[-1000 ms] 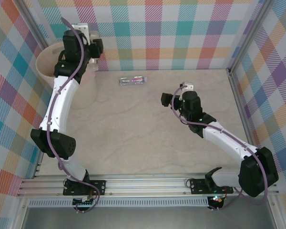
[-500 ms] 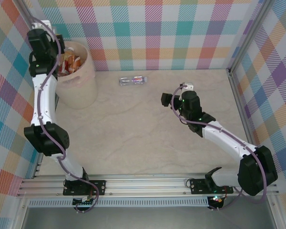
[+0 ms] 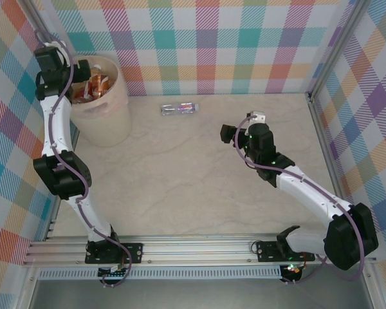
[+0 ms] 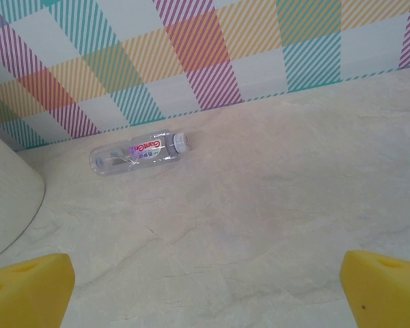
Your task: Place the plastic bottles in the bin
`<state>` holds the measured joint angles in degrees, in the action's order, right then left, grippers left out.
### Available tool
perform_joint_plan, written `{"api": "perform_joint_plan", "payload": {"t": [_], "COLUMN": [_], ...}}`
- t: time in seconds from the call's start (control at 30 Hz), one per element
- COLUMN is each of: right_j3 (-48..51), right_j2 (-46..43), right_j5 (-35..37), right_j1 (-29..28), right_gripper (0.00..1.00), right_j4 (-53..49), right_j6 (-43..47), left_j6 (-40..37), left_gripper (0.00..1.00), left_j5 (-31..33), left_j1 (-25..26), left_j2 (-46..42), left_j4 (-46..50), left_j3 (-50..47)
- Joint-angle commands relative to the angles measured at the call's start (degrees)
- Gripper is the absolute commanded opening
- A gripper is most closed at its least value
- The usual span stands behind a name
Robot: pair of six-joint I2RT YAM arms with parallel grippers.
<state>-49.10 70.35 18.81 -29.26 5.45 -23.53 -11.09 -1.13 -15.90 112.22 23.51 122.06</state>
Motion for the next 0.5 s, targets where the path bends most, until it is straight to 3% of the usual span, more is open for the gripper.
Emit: {"api": "perform_joint_plan", "payload": {"t": [0.0, 0.23, 0.47], "right_j3": [0.67, 0.67, 0.66], "right_j2": [-0.74, 0.41, 0.23], "right_j5": [0.90, 0.00, -1.11], "right_j1": [0.51, 0.60, 0.78], "right_gripper": [1.00, 1.00, 1.00], "right_j4": [0.61, 0.84, 0.59], "right_j6": [-0.22, -0.73, -0.73], "left_j6": [2.63, 6.39, 10.44], "left_gripper": [0.98, 1.00, 1.00], "left_j5": [-2.58, -4.06, -3.05], "left_j1": [-0.36, 0.05, 4.90], "left_j2": [-2.48, -3.84, -5.51], "left_j4": [2.17, 4.76, 6.61], "left_j3": [4.94, 5.83, 4.35]}}
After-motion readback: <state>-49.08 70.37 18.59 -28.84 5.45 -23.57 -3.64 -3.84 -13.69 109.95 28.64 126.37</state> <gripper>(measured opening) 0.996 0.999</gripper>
